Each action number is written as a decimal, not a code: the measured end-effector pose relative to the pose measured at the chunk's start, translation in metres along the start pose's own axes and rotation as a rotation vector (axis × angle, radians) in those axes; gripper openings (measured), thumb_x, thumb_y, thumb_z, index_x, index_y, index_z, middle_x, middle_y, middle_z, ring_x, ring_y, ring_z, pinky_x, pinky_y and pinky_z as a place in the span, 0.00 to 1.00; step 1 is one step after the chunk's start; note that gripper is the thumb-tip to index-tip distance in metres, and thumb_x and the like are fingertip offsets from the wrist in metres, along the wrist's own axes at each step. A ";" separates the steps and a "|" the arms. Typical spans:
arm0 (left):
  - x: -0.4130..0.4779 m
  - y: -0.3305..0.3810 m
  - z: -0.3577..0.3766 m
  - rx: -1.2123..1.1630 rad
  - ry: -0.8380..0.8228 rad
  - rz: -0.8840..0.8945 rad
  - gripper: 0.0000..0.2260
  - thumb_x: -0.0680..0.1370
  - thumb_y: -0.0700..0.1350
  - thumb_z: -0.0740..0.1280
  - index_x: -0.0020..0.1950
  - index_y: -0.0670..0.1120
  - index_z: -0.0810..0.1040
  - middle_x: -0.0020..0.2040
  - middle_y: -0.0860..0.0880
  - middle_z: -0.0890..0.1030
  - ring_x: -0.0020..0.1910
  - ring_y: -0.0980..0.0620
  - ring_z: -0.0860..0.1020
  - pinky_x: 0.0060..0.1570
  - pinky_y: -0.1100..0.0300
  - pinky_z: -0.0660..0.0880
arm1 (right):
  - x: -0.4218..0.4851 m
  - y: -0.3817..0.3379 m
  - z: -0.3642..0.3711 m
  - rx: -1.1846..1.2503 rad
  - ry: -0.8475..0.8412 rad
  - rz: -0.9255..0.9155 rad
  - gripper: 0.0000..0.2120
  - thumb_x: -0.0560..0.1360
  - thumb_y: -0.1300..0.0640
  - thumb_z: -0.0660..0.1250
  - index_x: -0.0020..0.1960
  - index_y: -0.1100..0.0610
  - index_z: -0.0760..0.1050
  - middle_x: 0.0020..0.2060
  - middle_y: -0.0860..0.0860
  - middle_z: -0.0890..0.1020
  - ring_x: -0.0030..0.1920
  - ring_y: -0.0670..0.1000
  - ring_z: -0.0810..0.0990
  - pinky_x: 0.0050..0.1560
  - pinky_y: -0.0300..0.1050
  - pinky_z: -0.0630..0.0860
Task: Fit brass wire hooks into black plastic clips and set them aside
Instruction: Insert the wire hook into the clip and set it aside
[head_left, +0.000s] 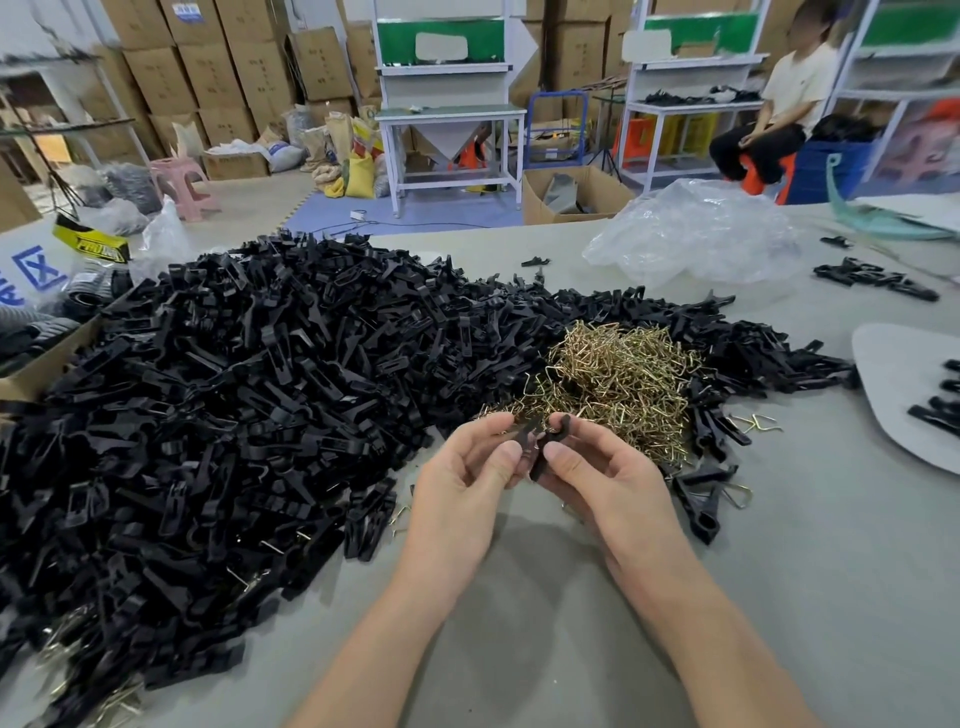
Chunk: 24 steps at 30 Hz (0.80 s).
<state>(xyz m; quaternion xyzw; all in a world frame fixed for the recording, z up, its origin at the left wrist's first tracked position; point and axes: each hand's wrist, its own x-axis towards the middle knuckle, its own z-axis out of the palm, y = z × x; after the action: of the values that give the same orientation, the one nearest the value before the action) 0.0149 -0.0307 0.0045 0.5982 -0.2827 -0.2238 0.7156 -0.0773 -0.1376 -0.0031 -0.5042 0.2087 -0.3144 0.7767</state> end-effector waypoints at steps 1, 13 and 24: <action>0.000 -0.001 0.001 -0.011 0.018 -0.001 0.11 0.80 0.35 0.66 0.60 0.45 0.80 0.50 0.48 0.86 0.48 0.55 0.84 0.48 0.67 0.77 | 0.001 0.000 0.000 0.023 -0.004 0.011 0.13 0.76 0.66 0.71 0.58 0.56 0.82 0.51 0.56 0.87 0.54 0.55 0.86 0.50 0.40 0.82; -0.004 -0.003 0.000 0.363 -0.023 0.088 0.19 0.81 0.41 0.66 0.67 0.60 0.72 0.46 0.55 0.84 0.44 0.62 0.80 0.45 0.75 0.70 | 0.001 0.002 0.000 0.025 -0.086 -0.001 0.13 0.69 0.58 0.74 0.54 0.53 0.85 0.52 0.56 0.87 0.56 0.55 0.85 0.54 0.42 0.81; 0.001 0.000 -0.007 0.219 0.011 0.060 0.14 0.81 0.41 0.67 0.59 0.60 0.79 0.41 0.55 0.82 0.42 0.58 0.80 0.46 0.66 0.76 | 0.001 0.000 0.001 -0.074 -0.022 -0.044 0.14 0.75 0.62 0.72 0.56 0.46 0.85 0.53 0.53 0.86 0.53 0.51 0.84 0.53 0.39 0.80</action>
<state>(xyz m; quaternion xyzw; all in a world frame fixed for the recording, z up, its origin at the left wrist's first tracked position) 0.0202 -0.0261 0.0034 0.6655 -0.3193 -0.1669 0.6537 -0.0758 -0.1376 -0.0025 -0.5403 0.2004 -0.3179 0.7528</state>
